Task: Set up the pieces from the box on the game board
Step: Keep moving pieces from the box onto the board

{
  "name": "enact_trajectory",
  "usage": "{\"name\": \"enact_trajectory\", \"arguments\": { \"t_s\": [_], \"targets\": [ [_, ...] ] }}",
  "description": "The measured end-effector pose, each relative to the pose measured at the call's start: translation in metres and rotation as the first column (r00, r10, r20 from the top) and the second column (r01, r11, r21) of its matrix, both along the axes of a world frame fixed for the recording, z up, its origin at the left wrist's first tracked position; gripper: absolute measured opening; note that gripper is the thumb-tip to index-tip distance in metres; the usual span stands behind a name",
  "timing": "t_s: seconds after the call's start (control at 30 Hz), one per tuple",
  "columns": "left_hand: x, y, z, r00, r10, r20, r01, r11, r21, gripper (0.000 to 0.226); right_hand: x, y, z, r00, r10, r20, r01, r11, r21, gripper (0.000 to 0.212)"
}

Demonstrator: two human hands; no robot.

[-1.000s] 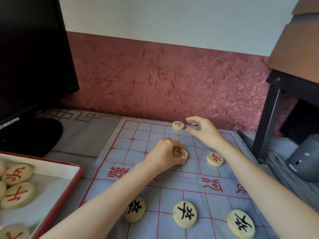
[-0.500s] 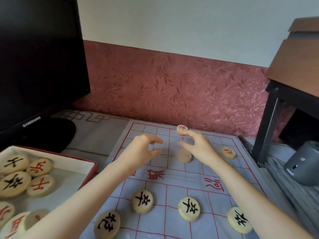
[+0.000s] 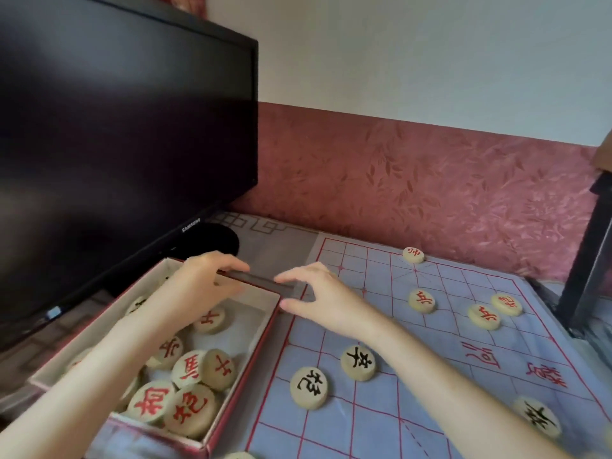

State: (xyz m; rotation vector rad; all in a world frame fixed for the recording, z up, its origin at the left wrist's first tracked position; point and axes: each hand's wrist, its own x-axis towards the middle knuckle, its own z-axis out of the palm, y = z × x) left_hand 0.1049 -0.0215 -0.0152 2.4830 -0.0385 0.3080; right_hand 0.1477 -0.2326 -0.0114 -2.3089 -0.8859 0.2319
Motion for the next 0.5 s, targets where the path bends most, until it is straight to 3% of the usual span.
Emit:
{"name": "enact_trajectory", "arguments": {
  "t_s": [0.13,0.5],
  "targets": [
    [-0.029,0.032,-0.010,0.997,0.081,0.010,-0.082,0.996,0.045,0.025,-0.020,0.040,-0.003,0.997,0.074,-0.004,-0.074,0.996,-0.049,0.044],
    [-0.055,0.052,-0.027,0.988,0.144,-0.057,-0.136,0.983,0.122,0.060,-0.059,0.052,-0.021,0.982,0.185,-0.025,-0.185,0.952,-0.244,0.049]
  ]
}}
